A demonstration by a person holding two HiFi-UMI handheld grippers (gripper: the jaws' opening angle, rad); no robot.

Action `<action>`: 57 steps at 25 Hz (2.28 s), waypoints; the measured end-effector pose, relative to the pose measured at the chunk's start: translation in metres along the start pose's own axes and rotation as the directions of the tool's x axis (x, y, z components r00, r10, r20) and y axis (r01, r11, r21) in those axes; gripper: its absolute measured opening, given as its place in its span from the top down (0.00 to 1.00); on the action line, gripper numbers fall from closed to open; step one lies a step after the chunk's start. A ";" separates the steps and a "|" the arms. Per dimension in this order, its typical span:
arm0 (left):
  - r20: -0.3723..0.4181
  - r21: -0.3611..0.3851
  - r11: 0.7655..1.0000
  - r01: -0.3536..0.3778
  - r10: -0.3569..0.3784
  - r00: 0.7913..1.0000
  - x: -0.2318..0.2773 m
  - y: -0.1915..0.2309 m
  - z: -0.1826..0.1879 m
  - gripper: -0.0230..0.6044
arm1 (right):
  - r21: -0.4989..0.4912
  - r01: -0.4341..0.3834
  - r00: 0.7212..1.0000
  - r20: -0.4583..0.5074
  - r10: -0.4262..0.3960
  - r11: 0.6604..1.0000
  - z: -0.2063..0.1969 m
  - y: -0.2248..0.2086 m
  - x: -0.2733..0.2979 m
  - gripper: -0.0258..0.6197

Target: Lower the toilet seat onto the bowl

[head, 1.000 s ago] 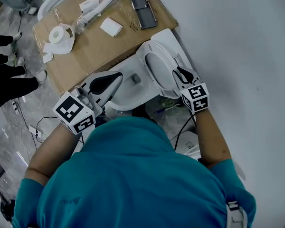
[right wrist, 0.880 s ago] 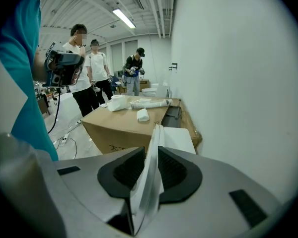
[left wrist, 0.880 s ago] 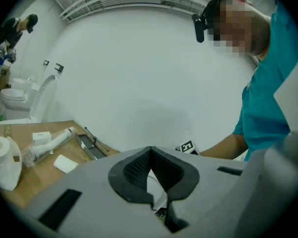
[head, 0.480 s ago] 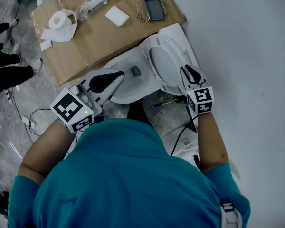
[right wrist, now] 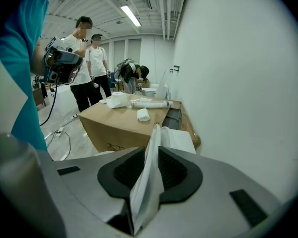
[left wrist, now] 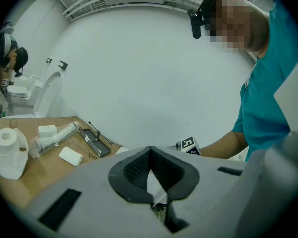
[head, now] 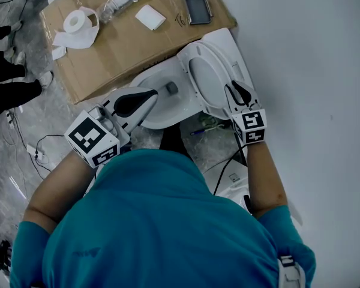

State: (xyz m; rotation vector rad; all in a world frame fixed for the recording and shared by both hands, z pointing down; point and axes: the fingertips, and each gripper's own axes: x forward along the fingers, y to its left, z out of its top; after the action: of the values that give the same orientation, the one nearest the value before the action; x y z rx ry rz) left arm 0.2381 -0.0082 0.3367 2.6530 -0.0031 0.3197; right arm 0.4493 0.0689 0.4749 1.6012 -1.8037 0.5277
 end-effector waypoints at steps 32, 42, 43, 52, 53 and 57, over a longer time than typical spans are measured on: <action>0.015 -0.040 0.997 -0.070 0.070 0.997 -0.036 -0.004 -0.026 0.97 | 0.027 -0.135 0.990 -0.034 0.136 0.990 -0.005 0.048 0.015 0.85; 0.019 -0.054 0.994 -0.092 0.093 0.995 -0.047 -0.003 -0.035 0.97 | 0.039 -0.190 0.981 -0.027 0.191 0.981 -0.002 0.069 0.018 0.84; 0.021 -0.055 0.994 -0.095 0.096 0.995 -0.048 -0.002 -0.035 0.97 | 0.038 -0.196 0.980 -0.026 0.197 0.980 -0.002 0.072 0.019 0.84; 0.031 -0.064 0.991 -0.119 0.122 0.992 -0.061 -0.001 -0.041 0.97 | 0.065 -0.252 0.967 -0.032 0.254 0.966 -0.001 0.090 0.023 0.82; 0.035 -0.065 0.990 -0.122 0.124 0.992 -0.062 -0.002 -0.041 0.97 | 0.071 -0.258 0.965 -0.034 0.261 0.964 -0.001 0.091 0.023 0.82; 0.040 -0.066 0.989 -0.129 0.132 0.990 -0.068 -0.003 -0.042 0.97 | 0.095 -0.290 0.954 -0.047 0.295 0.952 -0.001 0.097 0.027 0.80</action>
State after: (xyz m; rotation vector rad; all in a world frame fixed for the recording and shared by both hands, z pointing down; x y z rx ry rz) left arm 0.1627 0.0100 0.3566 2.6019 -0.1991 0.2980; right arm 0.3537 0.0671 0.5064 1.3621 -2.0085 0.7910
